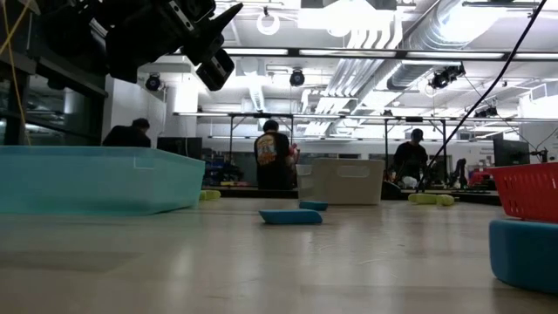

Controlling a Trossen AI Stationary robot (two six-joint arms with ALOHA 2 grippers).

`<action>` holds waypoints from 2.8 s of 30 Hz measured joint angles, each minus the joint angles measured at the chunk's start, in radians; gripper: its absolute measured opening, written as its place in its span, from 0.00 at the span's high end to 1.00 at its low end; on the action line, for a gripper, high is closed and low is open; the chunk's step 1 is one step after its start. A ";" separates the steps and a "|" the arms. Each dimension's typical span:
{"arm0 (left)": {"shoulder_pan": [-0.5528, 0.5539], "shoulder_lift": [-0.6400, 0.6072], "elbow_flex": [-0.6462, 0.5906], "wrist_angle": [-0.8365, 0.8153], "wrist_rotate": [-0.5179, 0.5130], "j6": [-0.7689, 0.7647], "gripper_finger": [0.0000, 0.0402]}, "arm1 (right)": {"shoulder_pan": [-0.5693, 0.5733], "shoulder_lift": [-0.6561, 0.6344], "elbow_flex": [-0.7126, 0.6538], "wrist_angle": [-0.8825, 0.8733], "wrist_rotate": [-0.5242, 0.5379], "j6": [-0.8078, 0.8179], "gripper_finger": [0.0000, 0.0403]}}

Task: Pick & Place School Supplies
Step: Put the crayon box into the green bin, then put the crayon into the green bin

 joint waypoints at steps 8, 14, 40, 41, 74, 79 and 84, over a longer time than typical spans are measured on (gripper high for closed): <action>0.000 0.000 0.000 0.000 0.000 0.000 0.59 | -0.001 0.000 0.031 0.000 0.006 -0.048 0.87; 0.000 0.000 0.000 0.000 0.000 0.000 0.59 | -0.001 0.000 0.031 -0.001 0.011 -0.048 0.96; -0.003 0.000 0.000 0.000 0.000 0.000 0.59 | 0.000 -0.146 0.032 -0.243 0.059 -0.047 0.99; -0.003 0.000 0.000 0.000 0.000 0.000 0.59 | 0.000 -0.149 0.032 -0.247 0.058 -0.056 0.99; -0.005 0.000 0.000 0.000 0.010 -0.001 0.59 | 0.049 -0.060 0.033 -0.172 0.103 0.113 0.70; -0.011 0.000 0.000 0.000 0.010 -0.005 0.59 | 0.083 -0.055 0.033 -0.154 0.162 0.165 0.70; -0.011 0.000 0.000 0.000 0.009 -0.006 0.59 | 0.101 -0.055 0.033 -0.139 0.198 0.193 0.70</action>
